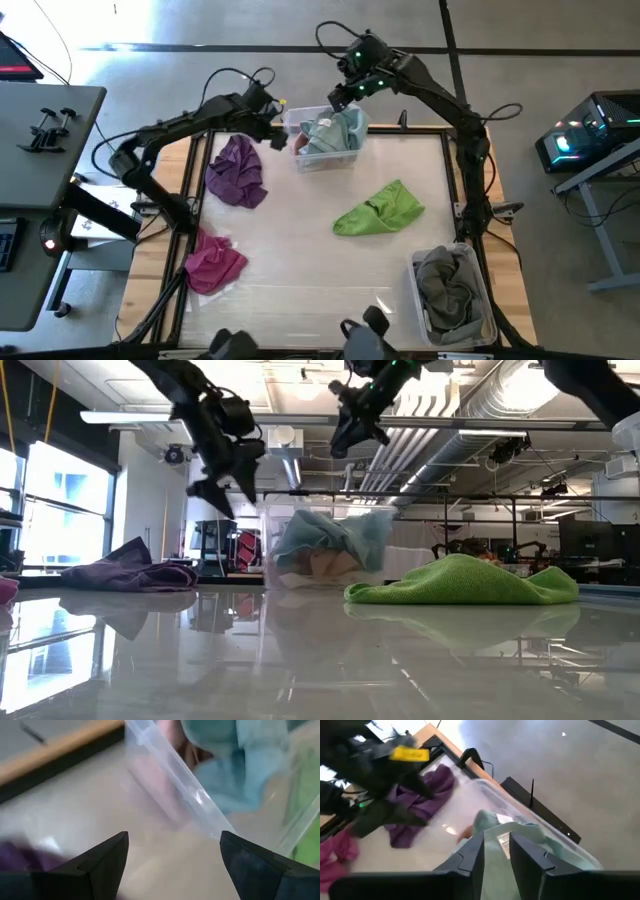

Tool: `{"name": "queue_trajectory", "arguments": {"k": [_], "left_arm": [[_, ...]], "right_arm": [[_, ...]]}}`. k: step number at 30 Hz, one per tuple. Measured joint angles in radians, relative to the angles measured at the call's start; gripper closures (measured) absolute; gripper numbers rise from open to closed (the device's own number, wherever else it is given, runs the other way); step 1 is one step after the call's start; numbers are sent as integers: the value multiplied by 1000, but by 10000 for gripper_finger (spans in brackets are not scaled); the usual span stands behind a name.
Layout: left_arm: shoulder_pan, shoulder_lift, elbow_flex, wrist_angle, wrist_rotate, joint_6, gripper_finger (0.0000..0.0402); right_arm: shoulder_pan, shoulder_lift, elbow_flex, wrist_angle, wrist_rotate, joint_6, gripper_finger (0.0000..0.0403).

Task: Sort towels by color in basket
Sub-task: Adjust the top transparent bin, then put the violet towel into the bottom transparent bin

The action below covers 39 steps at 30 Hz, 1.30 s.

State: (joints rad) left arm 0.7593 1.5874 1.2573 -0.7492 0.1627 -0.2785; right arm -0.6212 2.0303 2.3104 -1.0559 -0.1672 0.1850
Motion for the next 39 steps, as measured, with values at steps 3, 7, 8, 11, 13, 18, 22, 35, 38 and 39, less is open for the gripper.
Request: {"name": "queue_trajectory", "arguments": {"k": [3,7,8,11,13,18,22,35,38,39], "left_arm": [[-1,50,4,81,0,-4,104],[-2,96,-6,194,-28,1,104],[-2,96,-3,234,-28,-2,104],[1,83,1,245,-29,-16,104],[1,72,-3,210,-54,-16,104],[0,-29,0,38,-164,-46,104],[-17,-104,-1,-168,-282,-77,104],[-20,-143,-336,-215,-313,-453,104],[-13,-143,-390,-216,-300,-492,104],[-13,-143,-403,-212,-305,-498,104]], "right_arm": [[21,-29,0,-45,16,2,313],[50,-58,0,-127,74,-24,313],[58,-59,0,-148,93,-39,313],[70,-61,0,-202,147,-102,313],[74,-63,0,-207,168,-143,313],[64,-68,-1,-118,25,-235,313],[95,-66,-2,-16,-115,-302,313],[281,-62,-2,-6,-251,-339,313],[301,-62,-2,-41,-247,-351,313],[303,-62,-2,-44,-245,-359,313]]}}
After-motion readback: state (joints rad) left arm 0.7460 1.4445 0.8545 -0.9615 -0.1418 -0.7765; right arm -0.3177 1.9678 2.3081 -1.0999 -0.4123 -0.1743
